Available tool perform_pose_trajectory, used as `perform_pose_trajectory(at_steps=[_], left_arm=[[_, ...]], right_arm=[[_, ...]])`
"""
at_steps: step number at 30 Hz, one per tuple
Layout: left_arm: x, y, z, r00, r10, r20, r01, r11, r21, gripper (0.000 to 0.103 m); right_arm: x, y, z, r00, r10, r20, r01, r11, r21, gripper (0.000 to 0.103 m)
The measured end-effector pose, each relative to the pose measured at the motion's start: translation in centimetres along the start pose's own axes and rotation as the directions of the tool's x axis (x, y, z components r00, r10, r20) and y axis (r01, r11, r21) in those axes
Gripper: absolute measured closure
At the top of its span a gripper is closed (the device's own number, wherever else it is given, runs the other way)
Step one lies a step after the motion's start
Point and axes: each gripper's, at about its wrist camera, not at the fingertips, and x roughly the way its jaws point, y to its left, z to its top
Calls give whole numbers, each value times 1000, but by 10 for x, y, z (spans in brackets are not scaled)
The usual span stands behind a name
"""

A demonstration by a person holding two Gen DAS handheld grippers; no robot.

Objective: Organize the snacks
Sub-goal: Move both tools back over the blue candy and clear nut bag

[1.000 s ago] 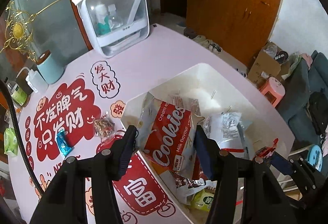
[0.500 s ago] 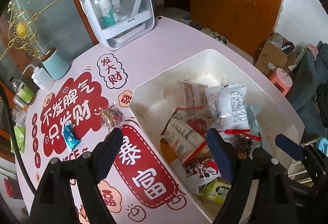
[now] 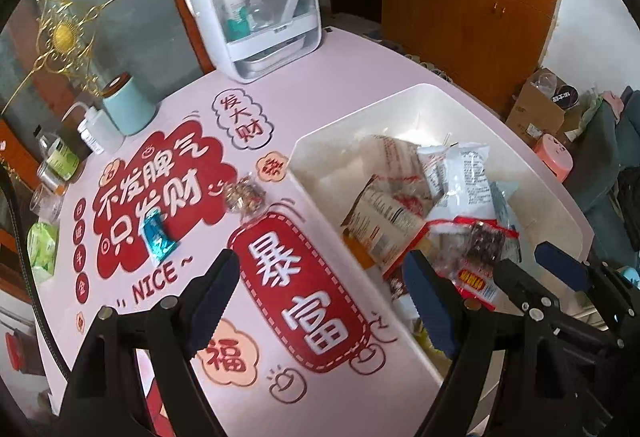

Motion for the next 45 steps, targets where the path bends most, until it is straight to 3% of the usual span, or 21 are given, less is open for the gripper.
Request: perform_pose_trajectory(at_steps=[21,35,45], left_arm=[[-15,128,-49,998,63,-26,-67,983,-172,21],[-7,224,-54,993,114,-20,-115,963,-244,21],[1,282,-35,987,161,7,-153,948,-278,21]], right_arm=[[18,126,-10,999,47,-21,-50,984,-172,50],[43,197,4,998,62,-24,-66,954,-293,50],[73,205,43,978,187,-87,-205,928,-310,50]])
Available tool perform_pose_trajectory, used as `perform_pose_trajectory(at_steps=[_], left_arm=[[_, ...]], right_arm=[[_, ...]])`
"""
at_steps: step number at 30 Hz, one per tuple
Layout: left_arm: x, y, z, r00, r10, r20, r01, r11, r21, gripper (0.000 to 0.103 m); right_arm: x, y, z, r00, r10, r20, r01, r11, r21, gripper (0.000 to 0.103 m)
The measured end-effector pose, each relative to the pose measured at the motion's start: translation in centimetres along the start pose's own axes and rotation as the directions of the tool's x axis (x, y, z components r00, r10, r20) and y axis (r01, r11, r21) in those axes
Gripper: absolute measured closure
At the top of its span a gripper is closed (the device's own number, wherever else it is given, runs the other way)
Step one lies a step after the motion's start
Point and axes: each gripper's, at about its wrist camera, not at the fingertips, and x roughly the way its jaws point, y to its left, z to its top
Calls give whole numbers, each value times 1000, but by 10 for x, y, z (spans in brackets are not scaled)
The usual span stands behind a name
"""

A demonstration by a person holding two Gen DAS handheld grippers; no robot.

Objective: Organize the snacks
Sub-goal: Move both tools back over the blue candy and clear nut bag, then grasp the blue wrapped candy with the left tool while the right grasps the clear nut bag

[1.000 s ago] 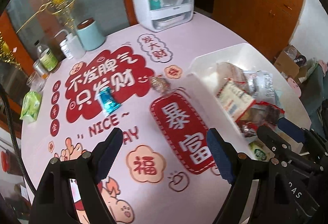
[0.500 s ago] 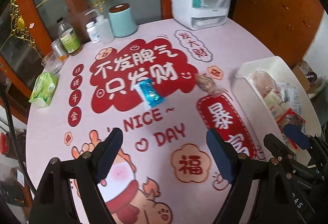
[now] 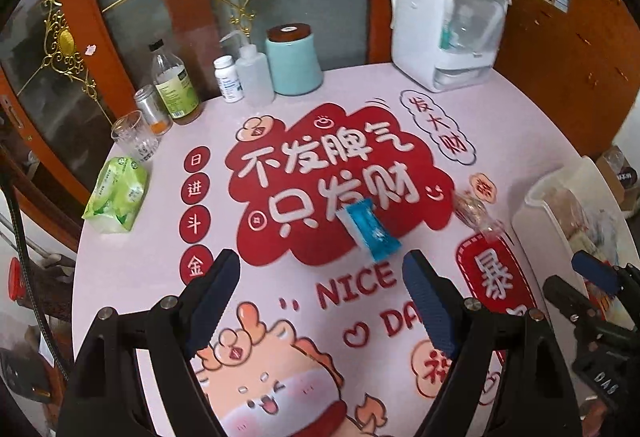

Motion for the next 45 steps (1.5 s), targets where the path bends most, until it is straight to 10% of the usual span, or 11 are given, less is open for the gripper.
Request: perform_pose_trajectory(at_steps=[11,30,35,40,45], left_arm=[[76,-4,13,993,-50,-111,46,998,-35,21],[207,-43,24,933,-103,-346,46,984,-170,21],[216,-45,21,929,-92,-358,27,983,-182,22],[213,-52,23,939,-35,-343,-11,992,-129,66],[198,-44,22,940,-82,-331,25,984,-175,74]], right_arm=[[83,-33,77,974,106,-199,-108,994,0,50],[202,-32,64,833,-142,-534,11,970,-241,52],[201,-33,56,841,-171,-514,22,958,-284,64],[183,-30,49,867,-138,-479,0,961,-276,65],[149,-25,50,895,-71,-440,-44,968,-245,65]])
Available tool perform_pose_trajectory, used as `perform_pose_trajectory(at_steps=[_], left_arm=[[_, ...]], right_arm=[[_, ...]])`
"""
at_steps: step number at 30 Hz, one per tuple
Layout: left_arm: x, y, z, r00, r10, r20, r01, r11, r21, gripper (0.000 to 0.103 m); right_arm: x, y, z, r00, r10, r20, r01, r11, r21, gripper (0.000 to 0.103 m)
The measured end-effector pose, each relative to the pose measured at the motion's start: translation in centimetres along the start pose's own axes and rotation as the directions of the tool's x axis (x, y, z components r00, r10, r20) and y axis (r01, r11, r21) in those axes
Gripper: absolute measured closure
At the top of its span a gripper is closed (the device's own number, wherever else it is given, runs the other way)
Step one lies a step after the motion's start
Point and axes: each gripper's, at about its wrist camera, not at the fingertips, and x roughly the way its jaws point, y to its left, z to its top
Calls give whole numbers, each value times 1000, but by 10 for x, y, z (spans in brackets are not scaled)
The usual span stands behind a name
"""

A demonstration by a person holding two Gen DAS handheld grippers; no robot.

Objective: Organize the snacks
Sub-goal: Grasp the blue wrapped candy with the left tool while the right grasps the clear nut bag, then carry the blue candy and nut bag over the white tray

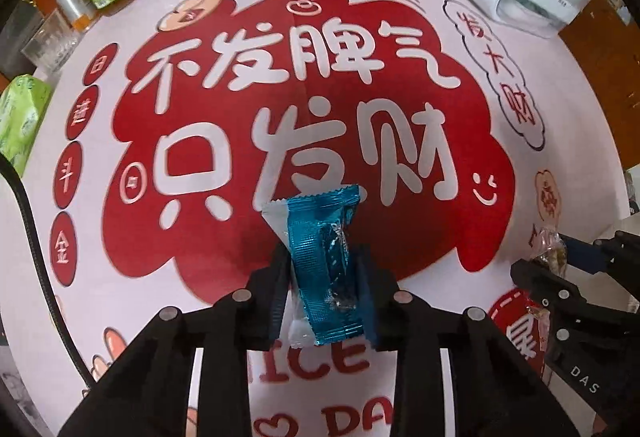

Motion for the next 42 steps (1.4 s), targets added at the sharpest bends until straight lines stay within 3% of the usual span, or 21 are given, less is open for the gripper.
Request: perform_pose_trajectory(at_steps=[6,11,23,32,37,42], left_arm=[[-45,1,-17,998,-10,60,8,999,41,74],[-97,-13,-49,993,-21,119,8,994,106,74],[-180,-76,-128,980,-89,176,39,961,273,74],[-211,-160,-163,966,-148,214,46,907,419,74],[-221,-201,-169,955,-176,241,45,884,465,74],[-224,-237,-168,947,-205,249,62,874,481,74]], right_arm=[[-48,3,-31,992,75,105,-79,996,38,65],[-85,4,-72,974,127,188,-144,986,79,65],[-153,-36,-189,942,129,311,-196,961,196,65],[-198,-117,-259,898,-3,440,-212,874,438,65],[-201,-153,-286,898,-118,424,-150,823,547,65],[-199,-174,-304,897,-171,408,-125,787,604,65]])
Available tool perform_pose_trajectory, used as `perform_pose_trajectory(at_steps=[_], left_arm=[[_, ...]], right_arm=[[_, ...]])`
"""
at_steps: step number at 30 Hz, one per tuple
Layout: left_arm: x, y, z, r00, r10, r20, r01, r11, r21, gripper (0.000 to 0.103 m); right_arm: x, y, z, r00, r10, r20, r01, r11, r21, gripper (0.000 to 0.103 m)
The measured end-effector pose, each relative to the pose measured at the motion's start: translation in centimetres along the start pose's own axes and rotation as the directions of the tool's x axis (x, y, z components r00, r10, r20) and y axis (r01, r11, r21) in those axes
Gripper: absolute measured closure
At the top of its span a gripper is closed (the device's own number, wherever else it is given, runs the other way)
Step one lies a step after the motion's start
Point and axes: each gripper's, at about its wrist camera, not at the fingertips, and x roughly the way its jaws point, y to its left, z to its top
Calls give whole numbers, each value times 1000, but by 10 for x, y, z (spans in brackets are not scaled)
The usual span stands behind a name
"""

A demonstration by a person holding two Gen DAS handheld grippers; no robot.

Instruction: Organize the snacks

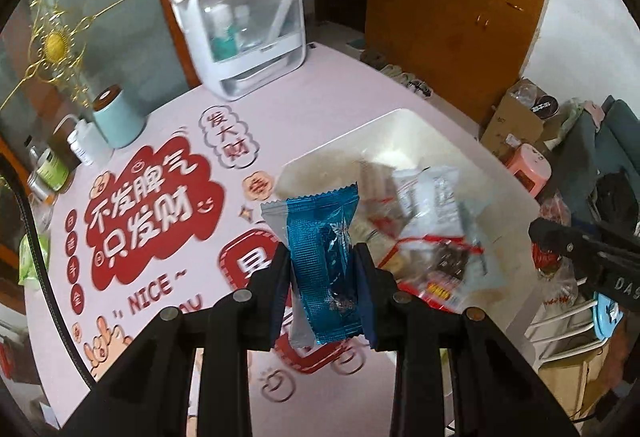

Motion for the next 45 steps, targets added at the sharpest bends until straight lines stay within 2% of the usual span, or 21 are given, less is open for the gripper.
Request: perform_pose_trajectory(at_steps=[5,12,23,25,26,27,28,33,45], left_arm=[[12,-19,14,1000,22,16,-22,1000,19,73],[38,-34,30,998,60,8,-60,998,27,73],[66,-52,38,997,79,-15,-79,996,46,73],[67,-55,37,996,86,-22,-85,995,54,60],[68,-56,36,996,84,-26,-82,995,57,38],[66,-57,35,996,87,-20,-86,995,60,22],[63,-58,33,996,95,-4,-94,994,63,19],[53,-57,27,994,105,5,-105,990,90,19],[18,-35,10,993,117,21,-117,993,2,19]], right_arm=[[7,-12,-6,999,-32,-8,32,999,8,65],[19,-18,-12,999,-11,-53,12,1000,13,69],[24,1,-8,997,24,-75,-27,999,-42,69],[24,6,-8,996,22,-82,-26,998,-51,65],[24,7,-8,997,18,-79,-23,998,-54,59],[23,9,-8,997,18,-77,-22,998,-55,55],[23,10,-9,997,18,-75,-22,998,-56,55],[20,17,-11,997,20,-71,-25,997,-67,55],[2,41,-12,999,14,-41,-19,990,-137,55]])
